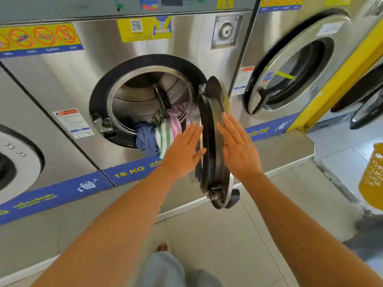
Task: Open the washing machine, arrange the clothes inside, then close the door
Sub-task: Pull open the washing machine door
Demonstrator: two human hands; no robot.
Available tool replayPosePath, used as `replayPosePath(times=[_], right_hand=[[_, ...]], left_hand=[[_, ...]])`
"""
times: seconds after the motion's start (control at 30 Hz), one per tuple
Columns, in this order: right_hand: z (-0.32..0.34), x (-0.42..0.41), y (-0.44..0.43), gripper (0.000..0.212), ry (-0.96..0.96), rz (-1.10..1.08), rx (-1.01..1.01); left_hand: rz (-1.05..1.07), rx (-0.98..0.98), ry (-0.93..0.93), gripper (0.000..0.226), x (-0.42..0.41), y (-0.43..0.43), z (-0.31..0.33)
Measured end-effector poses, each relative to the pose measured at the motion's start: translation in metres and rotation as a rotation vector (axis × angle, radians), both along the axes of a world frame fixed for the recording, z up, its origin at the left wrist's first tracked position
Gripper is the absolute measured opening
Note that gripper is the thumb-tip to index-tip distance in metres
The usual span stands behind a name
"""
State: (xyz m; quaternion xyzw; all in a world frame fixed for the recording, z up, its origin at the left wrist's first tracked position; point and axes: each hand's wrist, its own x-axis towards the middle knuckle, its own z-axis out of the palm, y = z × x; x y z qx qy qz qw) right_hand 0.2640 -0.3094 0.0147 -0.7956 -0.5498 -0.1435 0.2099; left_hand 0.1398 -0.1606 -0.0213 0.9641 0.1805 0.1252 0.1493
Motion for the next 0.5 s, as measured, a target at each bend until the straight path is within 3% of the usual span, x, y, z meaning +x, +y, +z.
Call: replayPosePath(times=[0.27,0.5], right_hand=[[-0.008,0.029,-0.030,0.059,0.074,-0.392,-0.090],[-0.001,0.036,-0.012,0.057,0.239,-0.634,0.076]], left_hand=[[-0.191,0.169,0.063,0.062,0.069,-0.011,0.015],[-0.254,0.321,0.001,0.057,0.096,0.004,0.007]])
